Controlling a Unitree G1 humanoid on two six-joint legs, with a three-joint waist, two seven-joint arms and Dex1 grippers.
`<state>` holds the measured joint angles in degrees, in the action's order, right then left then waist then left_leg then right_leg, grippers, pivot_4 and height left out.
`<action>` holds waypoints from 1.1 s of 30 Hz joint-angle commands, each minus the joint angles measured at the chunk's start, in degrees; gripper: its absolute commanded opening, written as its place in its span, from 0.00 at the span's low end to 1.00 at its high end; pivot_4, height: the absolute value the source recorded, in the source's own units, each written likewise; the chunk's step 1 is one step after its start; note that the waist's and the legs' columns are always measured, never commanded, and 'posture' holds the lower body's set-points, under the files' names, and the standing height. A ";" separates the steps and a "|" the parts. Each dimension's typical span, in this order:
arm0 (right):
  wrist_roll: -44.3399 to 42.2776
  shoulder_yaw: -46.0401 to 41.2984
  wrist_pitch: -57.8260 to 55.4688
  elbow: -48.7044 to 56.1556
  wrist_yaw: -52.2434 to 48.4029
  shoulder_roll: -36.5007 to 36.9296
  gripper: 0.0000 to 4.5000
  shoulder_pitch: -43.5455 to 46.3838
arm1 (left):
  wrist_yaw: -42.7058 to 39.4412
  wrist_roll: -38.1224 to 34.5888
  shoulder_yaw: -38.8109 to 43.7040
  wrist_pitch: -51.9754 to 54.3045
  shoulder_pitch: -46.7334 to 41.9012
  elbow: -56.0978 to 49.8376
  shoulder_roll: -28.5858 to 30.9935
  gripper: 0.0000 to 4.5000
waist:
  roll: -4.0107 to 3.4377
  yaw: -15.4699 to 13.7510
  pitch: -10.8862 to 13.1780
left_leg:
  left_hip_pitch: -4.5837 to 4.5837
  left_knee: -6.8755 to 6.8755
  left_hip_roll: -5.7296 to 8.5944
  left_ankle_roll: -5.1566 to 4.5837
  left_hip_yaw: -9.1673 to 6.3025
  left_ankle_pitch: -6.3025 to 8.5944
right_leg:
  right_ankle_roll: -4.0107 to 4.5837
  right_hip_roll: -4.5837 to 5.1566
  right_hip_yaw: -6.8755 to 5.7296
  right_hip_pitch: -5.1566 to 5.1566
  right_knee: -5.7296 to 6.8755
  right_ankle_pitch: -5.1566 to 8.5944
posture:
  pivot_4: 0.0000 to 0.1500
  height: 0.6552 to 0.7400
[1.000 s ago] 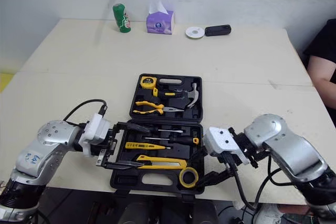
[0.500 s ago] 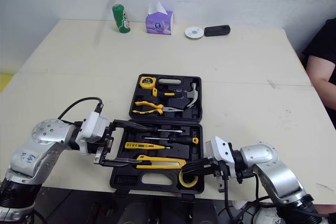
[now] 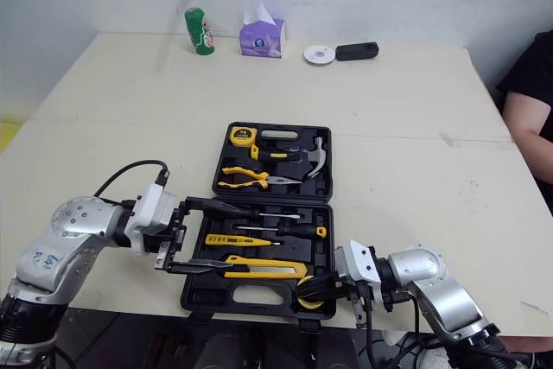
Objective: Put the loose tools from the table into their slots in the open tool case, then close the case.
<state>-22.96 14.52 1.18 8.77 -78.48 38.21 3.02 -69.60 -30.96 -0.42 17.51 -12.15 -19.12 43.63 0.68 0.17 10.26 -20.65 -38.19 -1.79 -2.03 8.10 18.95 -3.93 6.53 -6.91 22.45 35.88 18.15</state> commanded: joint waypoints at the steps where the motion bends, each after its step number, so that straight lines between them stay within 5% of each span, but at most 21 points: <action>1: 9.92 4.02 6.15 -10.87 -0.82 2.35 0.03 -2.68 | -0.80 -0.53 1.31 -0.16 -0.28 -0.75 1.29 1.00 | 0.18 -0.02 -0.12 | 0.23 0.07 0.00 0.02 0.00 0.02 | 0.01 0.00 0.02 -0.19 -0.03 0.00 | 1.00 1.00; 6: 14.70 6.50 10.29 -14.11 2.14 3.37 0.03 -0.96 | -0.79 -1.20 1.94 0.71 -0.33 -0.63 2.06 1.00 | 0.57 -0.05 -0.59 | 0.76 0.15 -0.05 0.29 -0.11 0.46 | 0.02 0.01 0.01 -0.80 -0.30 0.01 | 1.00 1.00; 20: 7.46 6.91 4.08 -6.16 1.11 4.45 0.03 0.31 | -3.67 -4.18 -0.31 5.14 2.96 -6.13 3.75 1.00 | 0.58 -0.10 -0.78 | 1.11 0.44 -0.14 0.59 -0.11 0.52 | 0.26 0.02 0.05 -0.94 -0.30 0.15 | 1.00 1.00; 27: 1.44 2.21 2.35 -4.85 -1.66 5.39 0.03 2.46 | -2.07 -2.41 -0.38 3.51 2.70 -4.33 1.82 1.00 | -0.06 -0.19 -0.32 | 0.93 0.47 -0.08 0.37 -0.12 0.45 | 0.23 0.04 0.05 -0.83 -0.38 0.13 | 1.00 1.00; 33: -9.95 -10.37 -9.03 9.56 3.92 12.31 0.03 -1.83 | 0.99 -1.25 4.78 -0.57 1.98 1.34 0.40 1.00 | -0.39 -1.07 -0.12 | 0.31 0.24 0.03 0.06 -0.25 0.36 | 0.09 0.13 0.03 -0.36 -0.37 0.05 | 1.00 1.00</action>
<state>-27.06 12.07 -2.91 12.48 -78.51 48.27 3.58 -70.49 -32.43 0.70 19.17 -10.24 -18.90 44.30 0.29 -0.90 10.15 -20.65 -38.03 -1.74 -2.05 7.86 19.28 -3.89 6.68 -6.87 22.39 35.58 18.17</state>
